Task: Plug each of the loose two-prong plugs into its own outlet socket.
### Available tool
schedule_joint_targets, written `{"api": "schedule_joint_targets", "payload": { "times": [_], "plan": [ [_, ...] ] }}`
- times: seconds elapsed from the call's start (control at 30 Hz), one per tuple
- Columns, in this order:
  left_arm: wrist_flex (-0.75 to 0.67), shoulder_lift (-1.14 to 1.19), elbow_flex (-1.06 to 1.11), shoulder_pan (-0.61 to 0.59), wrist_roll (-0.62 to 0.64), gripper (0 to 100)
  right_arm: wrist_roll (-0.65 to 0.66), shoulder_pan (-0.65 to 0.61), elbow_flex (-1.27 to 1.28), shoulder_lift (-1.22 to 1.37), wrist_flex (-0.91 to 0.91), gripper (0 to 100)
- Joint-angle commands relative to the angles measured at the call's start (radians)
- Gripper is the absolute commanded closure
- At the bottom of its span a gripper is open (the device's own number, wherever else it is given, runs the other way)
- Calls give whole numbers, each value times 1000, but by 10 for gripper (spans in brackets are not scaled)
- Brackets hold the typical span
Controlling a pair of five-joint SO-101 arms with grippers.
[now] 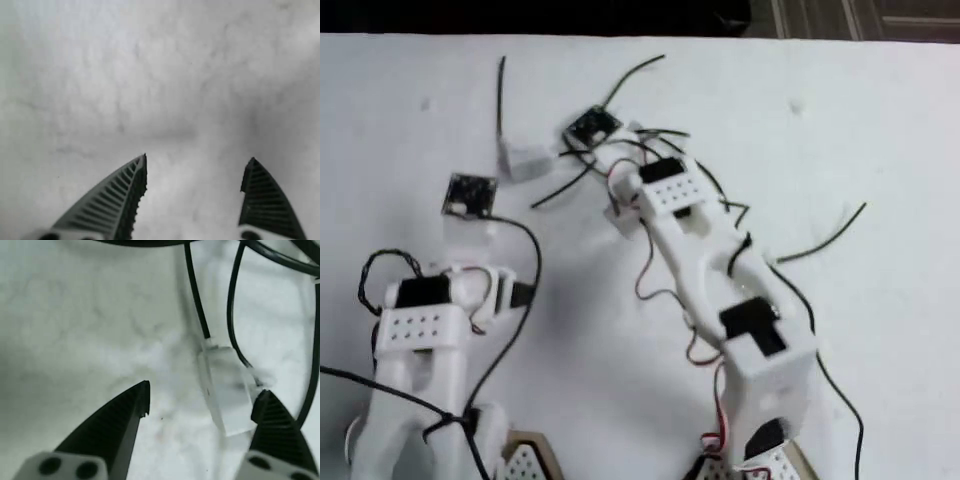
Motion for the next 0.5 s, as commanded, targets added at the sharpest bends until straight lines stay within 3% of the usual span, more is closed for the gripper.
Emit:
{"api": "schedule_joint_targets", "payload": {
  "times": [0.0,0.17,0.47],
  "plan": [
    [-21,-27,11,-15,-51,697,11,74,-121,61,-10,676],
    [-21,-28,29,-15,-57,697,11,113,-190,166,30,704],
    [-21,-30,55,-15,-58,698,9,101,-219,222,47,985]
  ]
}}
